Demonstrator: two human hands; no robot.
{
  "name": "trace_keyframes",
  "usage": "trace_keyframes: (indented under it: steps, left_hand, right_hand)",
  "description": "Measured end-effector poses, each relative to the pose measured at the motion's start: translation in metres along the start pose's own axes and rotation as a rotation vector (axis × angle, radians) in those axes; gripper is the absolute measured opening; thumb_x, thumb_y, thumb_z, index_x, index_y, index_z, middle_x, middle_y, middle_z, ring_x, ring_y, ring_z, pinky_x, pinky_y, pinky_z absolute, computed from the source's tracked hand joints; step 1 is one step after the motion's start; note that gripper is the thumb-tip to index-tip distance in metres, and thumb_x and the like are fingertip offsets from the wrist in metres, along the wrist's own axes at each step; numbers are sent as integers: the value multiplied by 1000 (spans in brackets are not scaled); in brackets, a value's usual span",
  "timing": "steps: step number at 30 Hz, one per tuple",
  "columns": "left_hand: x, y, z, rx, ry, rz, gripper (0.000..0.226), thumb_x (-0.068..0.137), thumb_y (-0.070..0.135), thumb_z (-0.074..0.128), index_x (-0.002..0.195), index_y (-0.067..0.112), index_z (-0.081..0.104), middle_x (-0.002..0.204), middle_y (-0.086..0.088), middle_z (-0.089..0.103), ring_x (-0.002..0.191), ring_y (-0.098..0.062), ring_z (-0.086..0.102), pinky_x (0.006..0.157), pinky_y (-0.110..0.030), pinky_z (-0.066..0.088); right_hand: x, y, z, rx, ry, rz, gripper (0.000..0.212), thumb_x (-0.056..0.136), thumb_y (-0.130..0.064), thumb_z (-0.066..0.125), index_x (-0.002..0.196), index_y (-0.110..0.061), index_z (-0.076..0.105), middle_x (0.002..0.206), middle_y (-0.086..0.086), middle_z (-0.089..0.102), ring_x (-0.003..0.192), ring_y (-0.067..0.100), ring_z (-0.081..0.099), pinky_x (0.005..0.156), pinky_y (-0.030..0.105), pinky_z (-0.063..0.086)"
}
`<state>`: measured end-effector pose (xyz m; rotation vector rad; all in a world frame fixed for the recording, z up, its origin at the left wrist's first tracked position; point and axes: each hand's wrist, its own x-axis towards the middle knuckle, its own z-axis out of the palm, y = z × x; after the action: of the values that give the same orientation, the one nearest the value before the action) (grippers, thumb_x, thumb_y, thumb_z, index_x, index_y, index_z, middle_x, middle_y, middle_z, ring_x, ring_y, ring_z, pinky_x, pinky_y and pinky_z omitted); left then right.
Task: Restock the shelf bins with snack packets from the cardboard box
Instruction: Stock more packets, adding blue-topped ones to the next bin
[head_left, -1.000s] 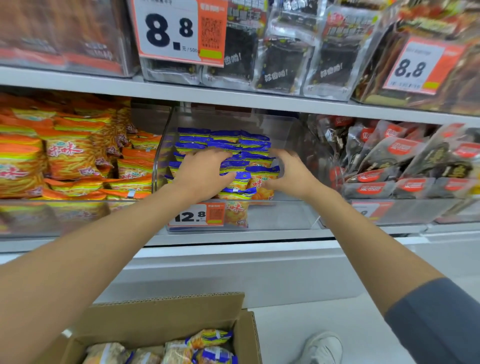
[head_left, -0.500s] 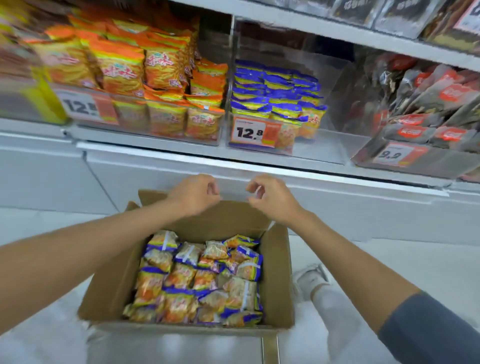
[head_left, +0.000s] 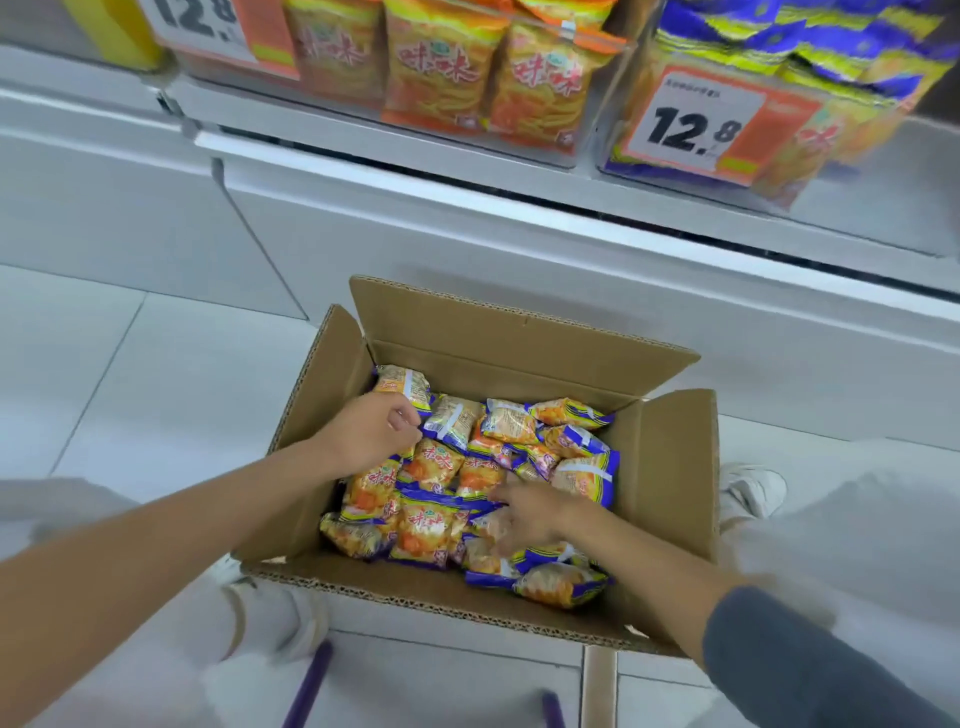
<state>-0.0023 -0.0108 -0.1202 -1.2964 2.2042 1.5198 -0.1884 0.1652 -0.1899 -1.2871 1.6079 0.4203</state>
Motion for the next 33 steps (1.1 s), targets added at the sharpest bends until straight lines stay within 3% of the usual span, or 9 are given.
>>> trace_keyframes:
  steps: [3,8,12,17,22,25,28,30,33]
  left_hand:
    - [3,1,5,-3,-13,2,5,87,15,64,90,17,67,95,-6,71,88,-18,66,75,-33,55]
    - [1,13,9,-8,-95,-28,24,85,7,67,105,20,64,104,-2,65,101,-23,63,89,-40,53]
    - [-11,32,15,-95,-339,7,79,80,13,78,144,33,37,133,11,46,118,-13,54,91,-30,52]
    - [-19,45,14,-262,-135,-29,32,84,22,74,107,17,52,105,-12,67,88,-14,68,69,-24,59]
    - [-25,48,16,-339,-225,-59,56,72,35,82,118,27,51,122,5,57,103,-13,65,80,-30,58]
    - [-25,46,15,-470,-260,-104,57,70,25,85,114,35,49,111,-2,71,97,-17,70,88,-40,57]
    - [-23,39,12,-297,-248,-101,57,70,20,86,119,25,57,108,-2,70,95,-17,70,85,-41,59]
    - [-22,34,8,-268,-248,-124,53,74,17,84,119,21,57,113,3,63,96,-14,68,81,-33,60]
    - [-21,21,2,-320,-139,-183,41,78,9,80,104,25,53,99,10,54,88,-9,64,75,-27,58]
  right_hand:
    - [5,-4,14,-120,40,-26,79,82,-42,71,148,-19,33,137,10,52,134,28,39,110,44,33]
    - [-12,-8,-20,588,167,0,36,85,-25,69,114,-18,49,104,5,59,80,14,54,72,36,47]
    - [-43,-19,-65,1061,173,-132,31,77,-37,64,95,-11,64,107,8,60,101,23,59,81,33,51]
    - [-66,-23,-76,1143,385,-212,47,74,-52,76,108,-22,64,111,2,70,103,16,66,90,34,51]
    - [-60,-28,-69,992,603,-168,58,88,-57,59,102,-2,68,90,19,68,81,21,62,76,40,50]
    - [-55,-37,-70,1121,592,-183,67,87,-62,54,100,3,62,87,20,63,83,26,62,82,49,52]
    - [-50,-47,-73,1037,519,-216,76,91,-64,47,91,11,55,71,16,49,68,29,50,68,35,43]
    - [-40,-49,-76,1112,453,-190,82,89,-71,40,98,8,59,85,22,64,82,38,61,80,37,50]
    - [-22,-50,-69,1350,401,-91,48,102,-47,36,105,-9,65,107,10,67,101,24,63,91,41,53]
